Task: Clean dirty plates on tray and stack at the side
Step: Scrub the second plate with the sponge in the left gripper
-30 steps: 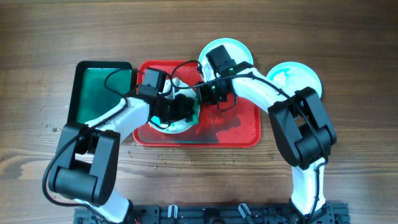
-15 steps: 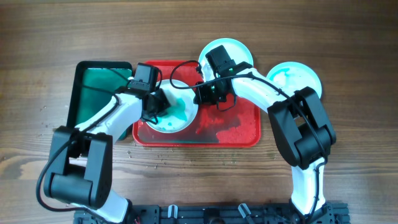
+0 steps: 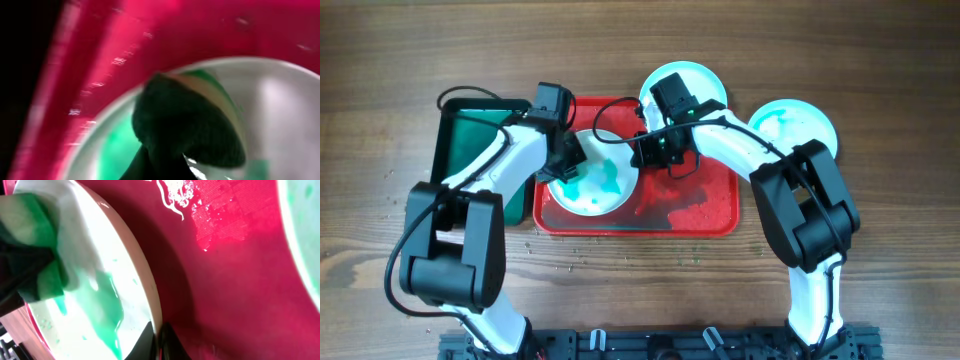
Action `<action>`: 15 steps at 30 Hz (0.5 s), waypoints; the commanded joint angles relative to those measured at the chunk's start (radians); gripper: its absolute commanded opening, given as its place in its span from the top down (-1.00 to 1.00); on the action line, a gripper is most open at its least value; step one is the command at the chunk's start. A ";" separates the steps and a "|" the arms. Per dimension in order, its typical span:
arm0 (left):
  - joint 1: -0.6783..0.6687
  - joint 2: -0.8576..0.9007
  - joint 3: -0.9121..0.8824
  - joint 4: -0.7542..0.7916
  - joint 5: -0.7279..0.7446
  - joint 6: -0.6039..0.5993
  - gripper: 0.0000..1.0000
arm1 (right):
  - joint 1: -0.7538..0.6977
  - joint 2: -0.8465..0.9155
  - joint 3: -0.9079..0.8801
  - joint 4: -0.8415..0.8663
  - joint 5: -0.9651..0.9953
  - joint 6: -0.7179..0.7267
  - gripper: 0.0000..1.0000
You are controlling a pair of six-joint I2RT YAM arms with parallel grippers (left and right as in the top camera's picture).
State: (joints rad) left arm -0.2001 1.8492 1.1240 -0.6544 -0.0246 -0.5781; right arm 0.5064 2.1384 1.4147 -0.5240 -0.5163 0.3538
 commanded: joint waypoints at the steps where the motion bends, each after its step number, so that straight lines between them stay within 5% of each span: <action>1: -0.007 0.026 0.024 -0.111 -0.074 -0.040 0.92 | 0.005 0.015 0.010 0.002 -0.039 -0.011 0.91; 3: -0.029 0.031 0.022 -0.130 0.106 0.001 0.92 | 0.005 0.015 0.010 0.008 -0.039 -0.012 0.92; 4: -0.067 0.031 0.021 -0.083 0.349 0.137 0.92 | 0.005 0.015 0.010 0.007 -0.039 -0.012 0.91; 6: -0.113 0.032 0.021 -0.022 0.405 0.198 0.92 | 0.005 0.015 0.010 0.007 -0.039 -0.013 0.91; 11: -0.153 0.059 0.021 0.092 -0.108 0.090 0.92 | 0.005 0.015 0.010 0.003 -0.039 -0.013 0.91; 15: -0.108 0.064 0.021 -0.020 -0.473 -0.098 0.92 | 0.005 0.015 0.010 0.004 -0.035 -0.014 0.91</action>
State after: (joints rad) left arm -0.3470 1.8824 1.1439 -0.5957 -0.1574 -0.5163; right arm 0.5087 2.1387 1.4147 -0.5224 -0.5186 0.3538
